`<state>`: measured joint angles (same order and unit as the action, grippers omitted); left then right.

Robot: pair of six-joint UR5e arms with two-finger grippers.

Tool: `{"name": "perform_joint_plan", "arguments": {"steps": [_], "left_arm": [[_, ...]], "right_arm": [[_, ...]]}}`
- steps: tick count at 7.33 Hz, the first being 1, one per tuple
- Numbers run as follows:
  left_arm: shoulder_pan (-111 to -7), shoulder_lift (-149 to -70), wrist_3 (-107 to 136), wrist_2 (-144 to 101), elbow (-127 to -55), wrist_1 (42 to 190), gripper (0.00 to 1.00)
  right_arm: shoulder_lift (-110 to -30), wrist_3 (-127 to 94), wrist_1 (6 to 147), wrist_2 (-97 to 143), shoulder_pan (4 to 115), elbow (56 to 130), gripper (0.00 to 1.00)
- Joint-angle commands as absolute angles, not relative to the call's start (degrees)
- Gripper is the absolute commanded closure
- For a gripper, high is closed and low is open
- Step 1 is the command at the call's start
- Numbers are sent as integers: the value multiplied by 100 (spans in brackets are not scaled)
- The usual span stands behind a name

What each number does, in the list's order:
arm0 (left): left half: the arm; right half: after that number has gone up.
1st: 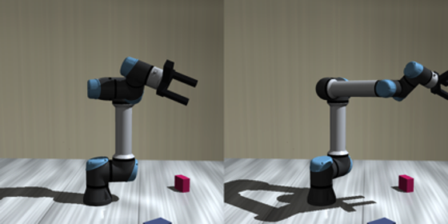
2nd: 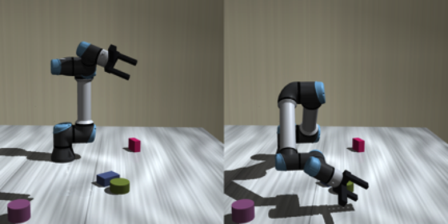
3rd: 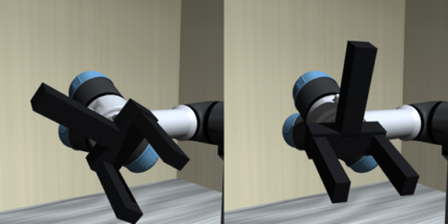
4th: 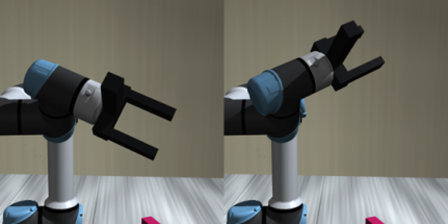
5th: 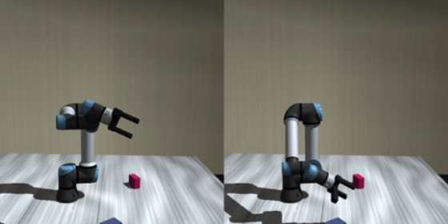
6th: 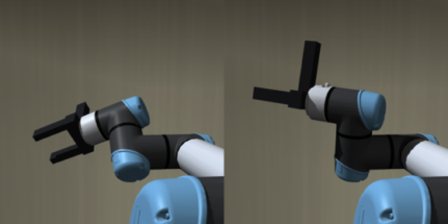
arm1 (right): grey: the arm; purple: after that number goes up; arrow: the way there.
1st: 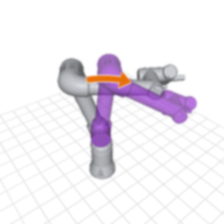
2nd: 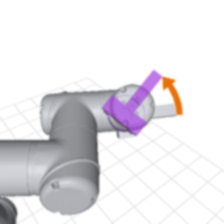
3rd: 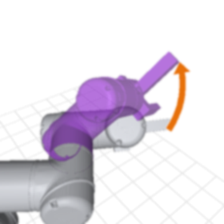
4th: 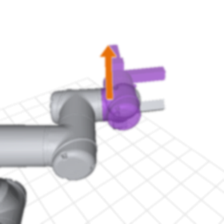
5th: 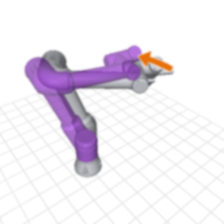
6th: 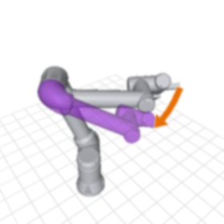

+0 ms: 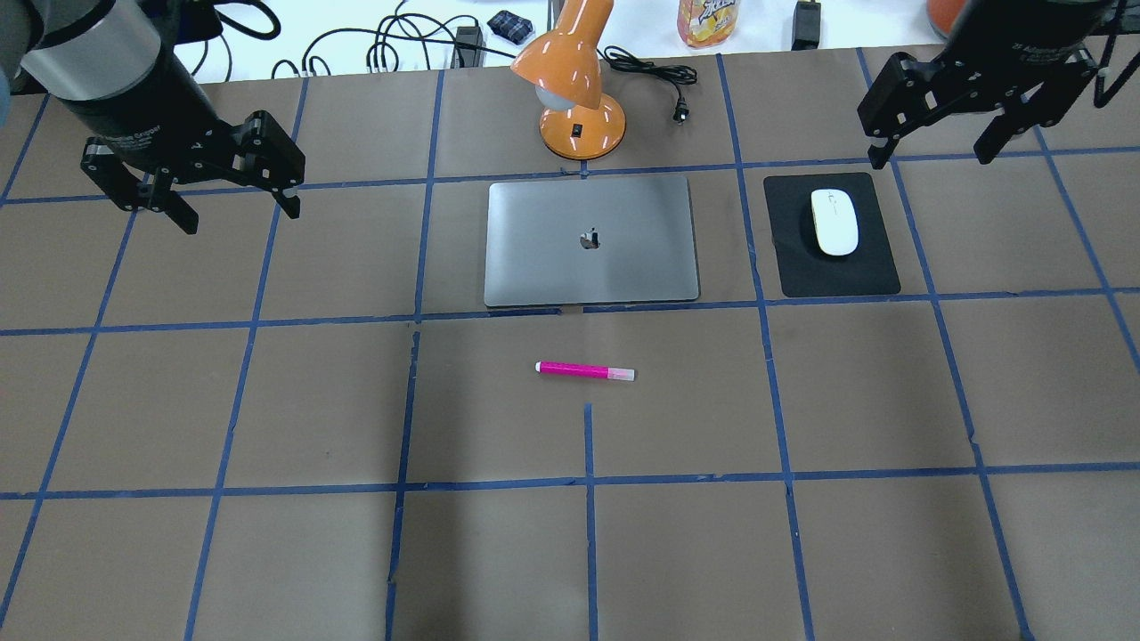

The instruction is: Place pen and mouse around notebook

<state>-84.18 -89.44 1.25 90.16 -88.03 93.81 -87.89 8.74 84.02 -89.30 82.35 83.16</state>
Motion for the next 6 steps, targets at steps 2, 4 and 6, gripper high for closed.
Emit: {"name": "perform_joint_plan", "arguments": {"steps": [2, 4, 6], "left_arm": [[-8420, -8982, 123, 9026, -8780, 9369, 0], [-8420, -8991, 158, 9018, -8789, 9317, 0], [-8411, -9026, 158, 9009, -8798, 9070, 0]], "right_arm": [[-8789, 870, 8402, -8930, 8235, 8314, 0], [-8789, 879, 8402, -8930, 8235, 8314, 0], [-8789, 879, 8402, -8930, 8235, 8314, 0]]}}
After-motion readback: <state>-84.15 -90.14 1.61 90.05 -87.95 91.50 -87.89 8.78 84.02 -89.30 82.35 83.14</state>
